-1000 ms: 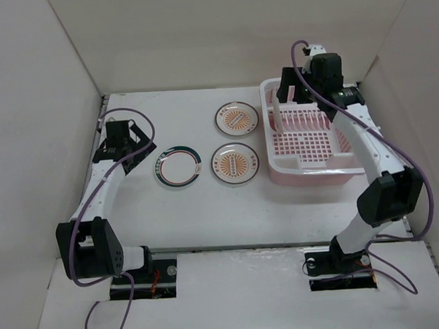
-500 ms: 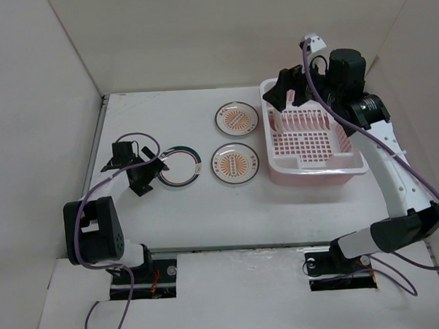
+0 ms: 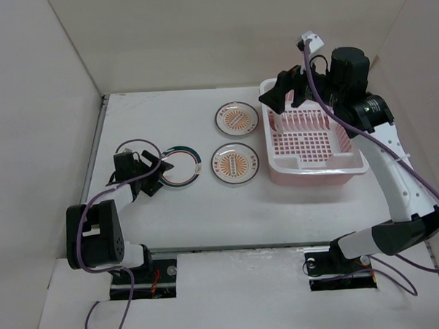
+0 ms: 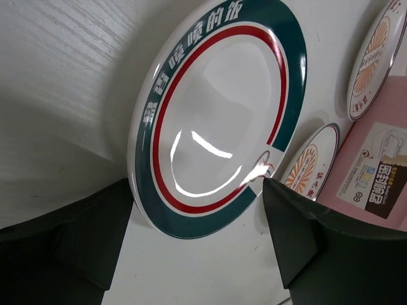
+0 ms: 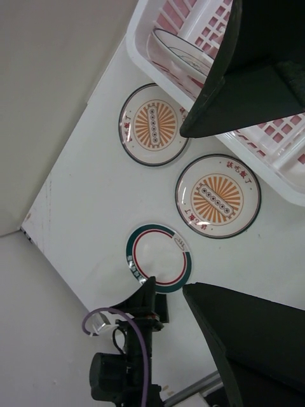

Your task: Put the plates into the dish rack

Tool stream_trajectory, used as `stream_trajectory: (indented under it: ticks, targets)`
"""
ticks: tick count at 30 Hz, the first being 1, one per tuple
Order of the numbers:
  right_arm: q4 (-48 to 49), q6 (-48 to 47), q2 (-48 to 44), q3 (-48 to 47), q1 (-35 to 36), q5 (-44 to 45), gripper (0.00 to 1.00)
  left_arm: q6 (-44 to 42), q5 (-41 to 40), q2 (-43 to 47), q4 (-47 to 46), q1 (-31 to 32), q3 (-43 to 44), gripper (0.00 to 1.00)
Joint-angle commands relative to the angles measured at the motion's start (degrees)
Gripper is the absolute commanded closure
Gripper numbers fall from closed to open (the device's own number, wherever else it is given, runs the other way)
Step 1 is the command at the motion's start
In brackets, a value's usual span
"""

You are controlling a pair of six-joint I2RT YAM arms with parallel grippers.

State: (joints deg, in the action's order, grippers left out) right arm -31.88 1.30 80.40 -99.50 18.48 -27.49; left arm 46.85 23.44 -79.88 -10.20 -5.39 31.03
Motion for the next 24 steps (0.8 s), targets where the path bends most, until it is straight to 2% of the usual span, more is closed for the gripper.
stream_trajectory:
  ticks: [1, 2, 3, 7, 11, 16, 23, 24]
  targets:
    - [1.3, -0.8, -1.3, -4.2, 0.9, -1.0, 0.00, 0.9, -3.4, -0.4, 0.4, -0.2, -2.1, 0.20]
    - [1.3, -0.8, -1.3, -4.2, 0.9, -1.0, 0.00, 1.6, -3.4, -0.4, 0.4, -0.2, -2.1, 0.24]
    - [1.3, -0.8, -1.3, -4.2, 0.9, -1.0, 0.00, 1.6, -5.1, -0.4, 1.3, -0.2, -2.1, 0.35]
    - [1.3, -0.8, -1.3, -5.3, 0.9, -1.0, 0.00, 2.6, -9.0, 0.7, 4.8, -0.2, -2.1, 0.61]
    - [1.3, -0.8, -1.3, -5.9, 1.5, -0.5, 0.00, 3.7, -12.5, 0.7, 7.7, -0.2, -1.5, 0.64]
    - [1.3, -0.3, -1.3, -7.1, 2.0, -0.5, 0.00, 4.3, -13.3, -0.1, 7.7, -0.2, -0.4, 0.78]
    - [0.8, -0.2, -1.3, -8.2, 2.6, 0.7, 0.00, 5.4, -13.3, -2.6, 6.1, -0.2, 0.2, 0.78]
    - [0.8, -0.2, -1.3, -8.2, 2.6, 0.7, 0.00, 5.4, -13.9, -2.6, 6.1, -0.2, 0.2, 0.85]
